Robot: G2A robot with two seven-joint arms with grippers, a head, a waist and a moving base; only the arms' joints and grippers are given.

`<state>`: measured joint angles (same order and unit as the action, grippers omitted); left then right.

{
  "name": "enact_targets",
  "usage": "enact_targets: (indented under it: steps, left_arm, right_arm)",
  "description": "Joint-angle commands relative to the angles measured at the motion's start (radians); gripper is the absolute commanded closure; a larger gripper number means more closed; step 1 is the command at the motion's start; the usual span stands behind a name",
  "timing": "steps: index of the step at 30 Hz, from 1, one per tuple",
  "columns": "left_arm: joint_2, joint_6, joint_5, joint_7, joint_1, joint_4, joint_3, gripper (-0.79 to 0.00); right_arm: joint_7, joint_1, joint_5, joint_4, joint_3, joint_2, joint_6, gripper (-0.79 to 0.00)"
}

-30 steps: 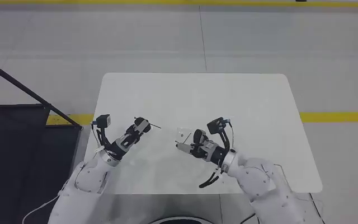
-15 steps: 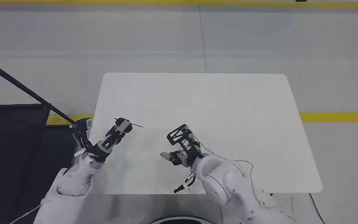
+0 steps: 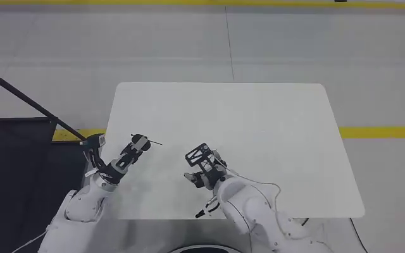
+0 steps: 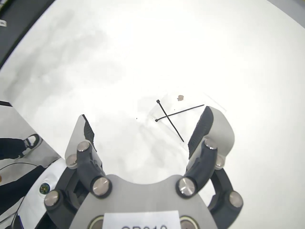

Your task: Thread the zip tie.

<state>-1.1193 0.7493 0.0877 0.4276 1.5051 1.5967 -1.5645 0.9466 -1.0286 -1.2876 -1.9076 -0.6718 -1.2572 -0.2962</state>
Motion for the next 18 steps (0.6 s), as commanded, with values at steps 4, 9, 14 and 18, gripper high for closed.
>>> enact_targets:
  steps: [4,9,14,18]
  left_arm:
    - [0.000,0.000,0.000,0.000,0.000,0.000,0.000,0.000]
    - [0.000,0.000,0.000,0.000,0.000,0.000,0.000,0.000]
    - [0.000,0.000,0.000,0.000,0.000,0.000,0.000,0.000]
    - [0.000,0.000,0.000,0.000,0.000,0.000,0.000,0.000]
  right_arm:
    - [0.179,0.115,-0.082,0.067,0.087,-0.055,-0.093,-0.785]
    - [0.278,0.220,-0.050,0.166,0.138,-0.121,-0.152,-0.711]
    - [0.332,0.291,-0.029,0.265,0.164,-0.175,-0.193,-0.529]
    - [0.367,0.322,-0.048,0.323,0.175,-0.206,-0.210,-0.428]
